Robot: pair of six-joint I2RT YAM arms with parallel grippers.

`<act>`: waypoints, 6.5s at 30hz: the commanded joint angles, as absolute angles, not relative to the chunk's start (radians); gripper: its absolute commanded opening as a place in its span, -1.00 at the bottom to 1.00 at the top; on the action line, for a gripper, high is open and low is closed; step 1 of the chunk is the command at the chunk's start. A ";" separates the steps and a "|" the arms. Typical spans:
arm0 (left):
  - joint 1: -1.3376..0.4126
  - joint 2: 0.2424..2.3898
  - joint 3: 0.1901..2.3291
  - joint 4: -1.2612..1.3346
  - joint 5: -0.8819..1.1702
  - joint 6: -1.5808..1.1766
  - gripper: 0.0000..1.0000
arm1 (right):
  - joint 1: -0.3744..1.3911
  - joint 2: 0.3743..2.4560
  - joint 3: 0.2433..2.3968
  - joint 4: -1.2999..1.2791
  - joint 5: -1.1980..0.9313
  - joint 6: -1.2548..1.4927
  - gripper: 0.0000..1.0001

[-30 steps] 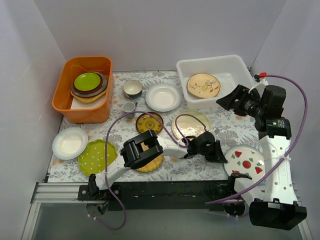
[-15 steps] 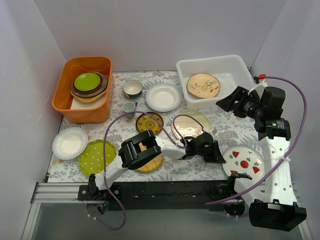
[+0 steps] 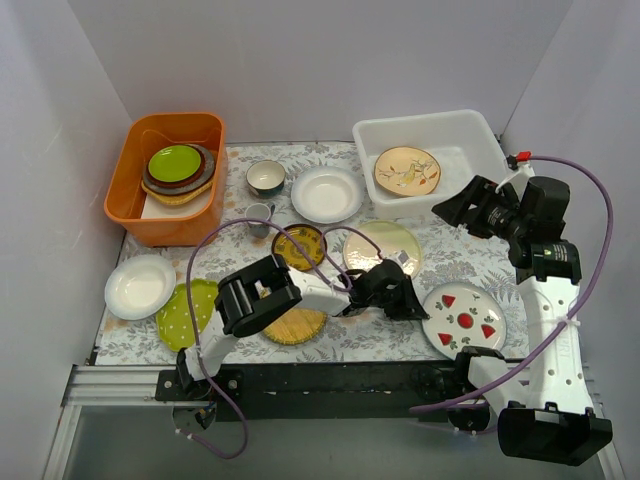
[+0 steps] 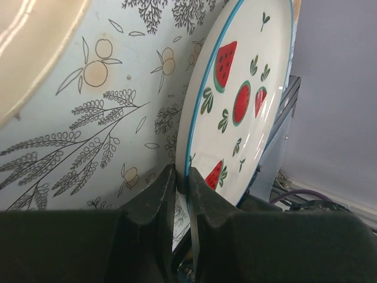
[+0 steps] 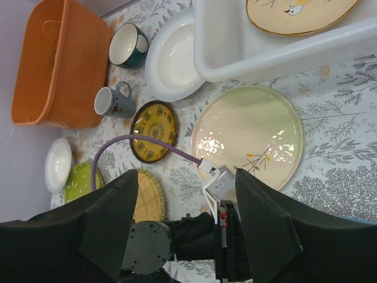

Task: Place the plates into the plastic bin on the countertop
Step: Pick up the plate from the corner of the board, then place the plate in the plastic bin.

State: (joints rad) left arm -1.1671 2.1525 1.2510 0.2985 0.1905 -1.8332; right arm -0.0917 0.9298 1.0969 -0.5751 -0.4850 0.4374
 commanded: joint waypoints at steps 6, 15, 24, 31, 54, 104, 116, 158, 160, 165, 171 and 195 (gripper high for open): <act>-1.134 1.911 1.183 0.350 0.114 -1.818 -1.00 | -0.097 0.910 1.088 -0.549 -0.485 0.416 0.48; -1.100 1.751 1.118 0.287 0.069 -1.783 -1.00 | -0.098 0.911 1.080 -0.560 -0.474 0.399 0.50; -1.075 1.724 1.108 0.187 0.097 -1.755 -1.00 | -0.098 0.908 1.046 -0.537 -0.497 0.408 0.49; -1.075 1.718 1.066 0.184 0.109 -1.776 -1.00 | -0.098 0.896 0.993 -0.568 -0.505 0.391 0.48; -1.189 1.637 0.874 0.040 0.078 -1.851 -1.00 | -0.097 0.749 0.522 -0.566 -0.575 0.472 -0.97; -1.215 1.553 0.709 0.138 -0.055 -1.951 -1.00 | 0.330 0.776 0.506 -0.488 -0.288 0.542 -0.45; -1.213 1.292 0.677 -0.034 -0.152 -1.940 -1.00 | 0.330 0.744 0.542 -0.538 -0.256 0.520 0.36; -1.203 0.893 0.802 -0.383 -0.327 -1.917 -1.00 | 0.325 0.591 0.253 -0.046 -0.735 0.712 0.33; -1.201 0.896 0.807 -0.385 -0.327 -1.917 -1.00 | 0.324 0.588 0.247 -0.022 -0.749 0.727 0.04; -1.201 0.905 0.811 -0.380 -0.327 -1.913 -1.00 | 0.324 0.603 0.244 -0.009 -0.773 0.736 -0.57; -1.201 0.919 0.815 -0.387 -0.325 -1.908 -1.00 | 0.322 0.621 0.249 0.032 -0.787 0.739 -0.97; -1.201 1.054 0.871 -0.520 -0.353 -1.862 0.64 | 0.299 0.817 0.474 -0.072 -0.738 0.595 -0.97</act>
